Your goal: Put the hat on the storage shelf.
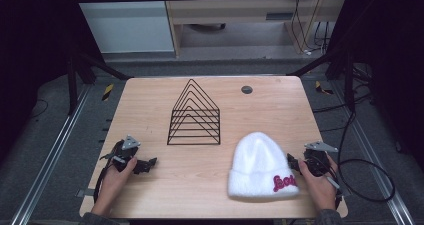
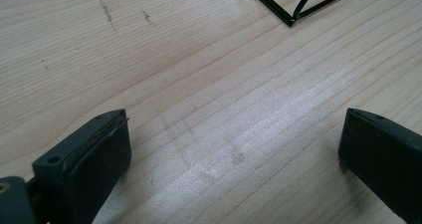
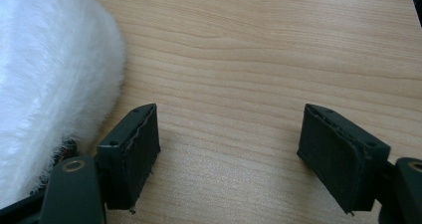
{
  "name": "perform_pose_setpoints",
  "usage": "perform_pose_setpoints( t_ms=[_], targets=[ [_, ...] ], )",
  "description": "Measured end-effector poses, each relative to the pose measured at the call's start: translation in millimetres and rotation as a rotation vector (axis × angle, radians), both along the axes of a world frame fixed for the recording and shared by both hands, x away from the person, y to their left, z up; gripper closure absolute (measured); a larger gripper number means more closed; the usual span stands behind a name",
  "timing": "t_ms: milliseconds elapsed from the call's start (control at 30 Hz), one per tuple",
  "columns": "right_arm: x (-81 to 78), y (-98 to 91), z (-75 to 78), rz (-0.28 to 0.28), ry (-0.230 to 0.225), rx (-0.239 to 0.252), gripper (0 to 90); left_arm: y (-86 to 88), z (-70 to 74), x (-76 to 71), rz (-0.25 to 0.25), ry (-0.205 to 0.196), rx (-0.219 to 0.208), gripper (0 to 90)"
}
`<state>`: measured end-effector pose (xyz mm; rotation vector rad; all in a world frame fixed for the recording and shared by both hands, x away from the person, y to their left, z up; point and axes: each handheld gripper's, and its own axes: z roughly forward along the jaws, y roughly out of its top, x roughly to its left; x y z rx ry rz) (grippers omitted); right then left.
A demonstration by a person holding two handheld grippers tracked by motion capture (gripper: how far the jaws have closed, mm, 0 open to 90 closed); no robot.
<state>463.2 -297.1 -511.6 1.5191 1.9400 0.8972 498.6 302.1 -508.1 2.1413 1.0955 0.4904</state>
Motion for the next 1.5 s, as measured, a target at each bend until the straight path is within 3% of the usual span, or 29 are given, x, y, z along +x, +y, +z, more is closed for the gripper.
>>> perform_pose_setpoints(
  t_ms=[333, 433, 700, 867, 967, 1000, 1367, 1500],
  targets=[
    [-0.3, 0.8, 0.2, -0.008, 0.003, 0.004, 22.9, 0.0, 0.0, 0.0, 0.000, 0.000, -0.001, 0.0],
    [-1.1, 1.0, 4.5, 0.012, 0.033, 0.003, 21.2, 0.2, 0.0, -0.1, -0.003, 0.000, -0.001, 0.0],
    [-0.7, 4.6, 52.1, 0.049, 0.015, -0.082, 24.5, 0.4, 0.0, -0.3, -0.003, 0.000, -0.001, 0.0],
    [6.3, 20.5, 82.5, 0.105, 0.025, -0.107, 22.6, 0.4, 0.0, -0.3, -0.003, 0.000, -0.002, 0.0],
    [10.8, 29.6, 91.3, 0.135, 0.033, -0.113, 22.6, 0.4, 0.0, -0.3, -0.003, 0.000, -0.001, 0.0],
    [16.0, 40.1, 97.4, 0.165, 0.051, -0.116, 22.7, 0.4, 0.0, -0.3, -0.003, 0.001, -0.001, 0.0],
    [47.6, 84.3, 101.3, 0.274, 0.125, -0.147, 30.9, 0.5, 0.0, -0.3, -0.005, 0.001, -0.002, 0.0],
    [62.4, 100.5, 91.9, 0.312, 0.163, -0.143, 34.8, 0.5, 0.0, -0.3, -0.005, 0.000, -0.002, 0.0]
  ],
)
